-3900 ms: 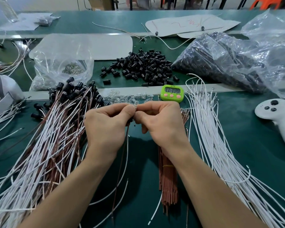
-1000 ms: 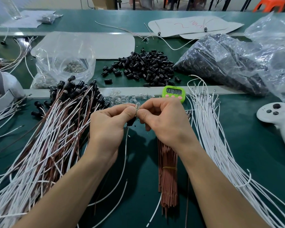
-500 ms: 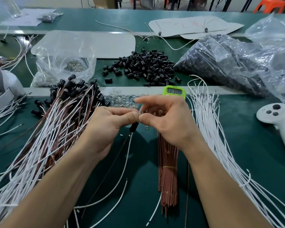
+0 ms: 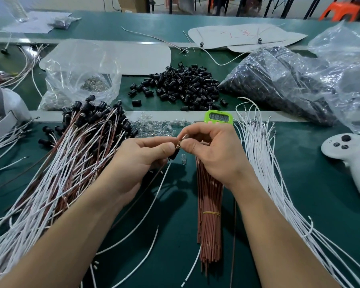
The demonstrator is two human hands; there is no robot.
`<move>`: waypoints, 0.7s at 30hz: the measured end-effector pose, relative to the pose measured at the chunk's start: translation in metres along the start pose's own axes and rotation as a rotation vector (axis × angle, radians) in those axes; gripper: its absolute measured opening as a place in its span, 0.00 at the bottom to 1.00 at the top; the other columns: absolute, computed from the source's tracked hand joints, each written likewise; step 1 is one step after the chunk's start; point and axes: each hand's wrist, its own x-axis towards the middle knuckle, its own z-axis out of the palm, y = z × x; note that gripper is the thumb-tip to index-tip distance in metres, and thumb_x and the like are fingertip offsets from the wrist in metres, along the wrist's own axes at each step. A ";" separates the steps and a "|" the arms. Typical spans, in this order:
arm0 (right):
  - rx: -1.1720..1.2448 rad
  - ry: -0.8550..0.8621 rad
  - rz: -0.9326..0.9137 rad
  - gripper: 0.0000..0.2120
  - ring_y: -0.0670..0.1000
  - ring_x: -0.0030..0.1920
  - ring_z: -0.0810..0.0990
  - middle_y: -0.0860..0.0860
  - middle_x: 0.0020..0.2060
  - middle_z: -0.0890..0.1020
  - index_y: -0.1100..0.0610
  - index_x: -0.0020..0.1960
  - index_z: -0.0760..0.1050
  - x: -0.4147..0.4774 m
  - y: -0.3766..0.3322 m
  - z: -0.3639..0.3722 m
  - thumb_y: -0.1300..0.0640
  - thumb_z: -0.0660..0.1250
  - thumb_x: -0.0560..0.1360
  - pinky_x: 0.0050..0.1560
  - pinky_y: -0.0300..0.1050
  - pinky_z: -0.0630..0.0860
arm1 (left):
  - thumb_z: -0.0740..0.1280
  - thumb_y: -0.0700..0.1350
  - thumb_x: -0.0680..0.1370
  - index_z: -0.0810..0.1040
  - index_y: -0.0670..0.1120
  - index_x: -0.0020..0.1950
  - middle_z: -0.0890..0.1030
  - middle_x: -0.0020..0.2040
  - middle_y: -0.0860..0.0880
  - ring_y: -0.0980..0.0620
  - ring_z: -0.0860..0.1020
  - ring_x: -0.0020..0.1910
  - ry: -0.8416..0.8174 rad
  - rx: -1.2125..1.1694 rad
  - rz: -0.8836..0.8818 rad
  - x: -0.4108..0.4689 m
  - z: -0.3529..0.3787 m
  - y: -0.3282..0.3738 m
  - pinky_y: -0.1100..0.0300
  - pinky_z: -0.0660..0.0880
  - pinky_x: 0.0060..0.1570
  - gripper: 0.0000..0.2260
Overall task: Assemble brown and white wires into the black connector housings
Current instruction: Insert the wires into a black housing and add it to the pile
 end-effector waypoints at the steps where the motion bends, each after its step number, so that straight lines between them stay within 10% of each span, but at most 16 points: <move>1: 0.031 0.014 -0.001 0.08 0.40 0.36 0.79 0.43 0.35 0.84 0.54 0.44 0.86 0.000 0.000 0.000 0.66 0.75 0.74 0.40 0.32 0.74 | 0.77 0.49 0.63 0.89 0.49 0.51 0.88 0.48 0.46 0.52 0.82 0.46 -0.010 0.014 0.016 0.000 -0.001 0.000 0.66 0.79 0.44 0.17; 15: 0.372 0.067 0.020 0.10 0.44 0.39 0.80 0.47 0.36 0.84 0.57 0.45 0.85 0.000 0.003 -0.002 0.72 0.73 0.75 0.42 0.37 0.76 | 0.73 0.35 0.75 0.88 0.46 0.44 0.87 0.40 0.42 0.53 0.83 0.34 -0.024 0.040 0.093 -0.004 0.008 0.001 0.64 0.79 0.33 0.08; 21: 0.421 0.056 0.018 0.11 0.44 0.37 0.82 0.48 0.36 0.86 0.58 0.46 0.86 -0.001 0.000 -0.003 0.73 0.73 0.73 0.40 0.35 0.77 | 0.70 0.34 0.77 0.88 0.46 0.46 0.83 0.34 0.44 0.54 0.61 0.26 -0.083 0.042 0.129 0.000 0.003 0.003 0.68 0.58 0.25 0.10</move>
